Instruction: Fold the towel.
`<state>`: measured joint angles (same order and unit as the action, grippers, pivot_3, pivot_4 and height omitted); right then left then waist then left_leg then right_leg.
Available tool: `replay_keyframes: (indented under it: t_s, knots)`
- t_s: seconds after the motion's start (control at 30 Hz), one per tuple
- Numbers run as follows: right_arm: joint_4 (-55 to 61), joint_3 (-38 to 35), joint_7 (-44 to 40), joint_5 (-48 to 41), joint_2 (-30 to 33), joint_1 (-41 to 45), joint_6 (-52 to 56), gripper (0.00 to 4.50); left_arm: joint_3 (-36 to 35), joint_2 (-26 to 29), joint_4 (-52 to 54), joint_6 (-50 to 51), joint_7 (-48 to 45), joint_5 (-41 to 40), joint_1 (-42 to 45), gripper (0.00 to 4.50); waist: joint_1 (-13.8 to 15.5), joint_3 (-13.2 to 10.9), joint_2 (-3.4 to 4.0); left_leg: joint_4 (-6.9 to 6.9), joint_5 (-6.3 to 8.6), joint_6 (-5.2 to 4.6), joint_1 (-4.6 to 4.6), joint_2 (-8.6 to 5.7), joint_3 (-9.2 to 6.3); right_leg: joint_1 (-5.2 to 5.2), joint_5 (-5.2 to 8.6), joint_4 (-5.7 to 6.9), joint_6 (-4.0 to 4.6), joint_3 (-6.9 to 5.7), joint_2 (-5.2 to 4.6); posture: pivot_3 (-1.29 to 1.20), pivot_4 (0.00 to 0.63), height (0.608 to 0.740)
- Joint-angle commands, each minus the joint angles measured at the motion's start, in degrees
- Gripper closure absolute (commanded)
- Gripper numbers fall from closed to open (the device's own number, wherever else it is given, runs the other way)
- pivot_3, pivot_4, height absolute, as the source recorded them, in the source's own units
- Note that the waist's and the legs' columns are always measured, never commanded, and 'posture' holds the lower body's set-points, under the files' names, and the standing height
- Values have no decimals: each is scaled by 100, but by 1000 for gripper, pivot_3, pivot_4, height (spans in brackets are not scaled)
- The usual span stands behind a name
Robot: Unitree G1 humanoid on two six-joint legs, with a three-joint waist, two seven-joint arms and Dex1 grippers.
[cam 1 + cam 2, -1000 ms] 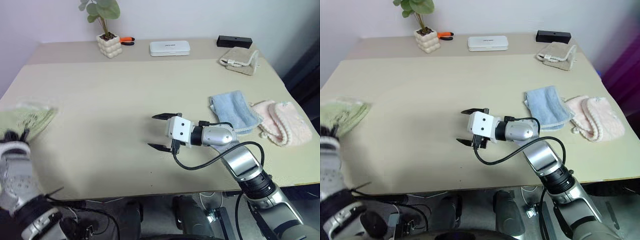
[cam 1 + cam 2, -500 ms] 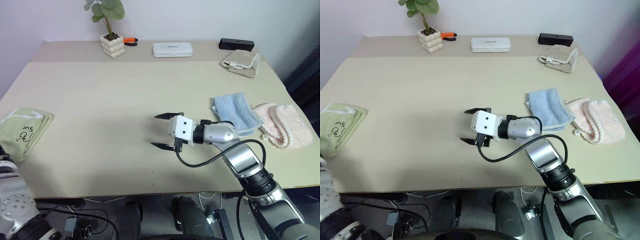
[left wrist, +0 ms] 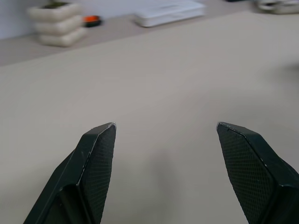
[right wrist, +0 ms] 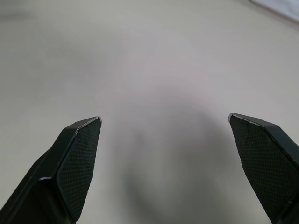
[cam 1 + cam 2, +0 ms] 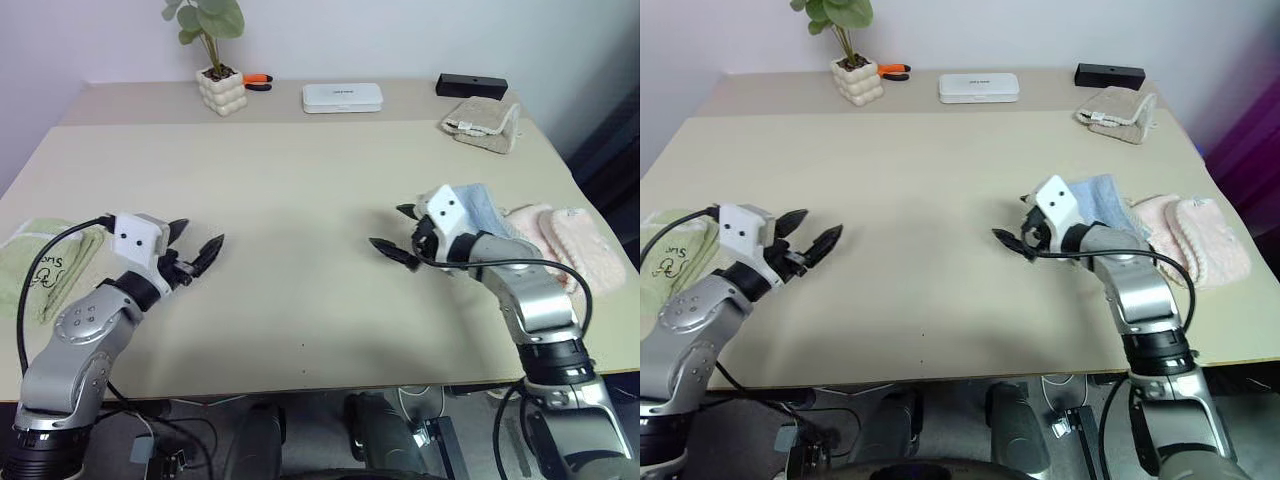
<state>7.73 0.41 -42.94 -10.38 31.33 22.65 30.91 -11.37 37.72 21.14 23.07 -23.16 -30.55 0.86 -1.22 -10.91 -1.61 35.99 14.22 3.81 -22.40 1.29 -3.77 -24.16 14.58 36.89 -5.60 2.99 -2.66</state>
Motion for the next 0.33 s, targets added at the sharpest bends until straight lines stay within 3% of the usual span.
replay_keyframes:
  t_s: [0.03, 0.33]
  knots:
    - [492, -264, 3, -153, 219, -203, 55, 0, 53, 35, -123, -127, -361, 150, 77, 995, 1, -2, 3, 2, 0, 0, 0, 0, 1, 0, 0, 1, 0, 0, 0, 0, 150, 737]
    - [556, -212, 134, -147, 291, -367, -8, 0, 235, -185, -337, -229, -657, 586, 244, 995, 8, -2, 3, 13, 0, 0, -1, 0, 9, 0, 0, 3, -1, 6, -2, 0, 150, 737]
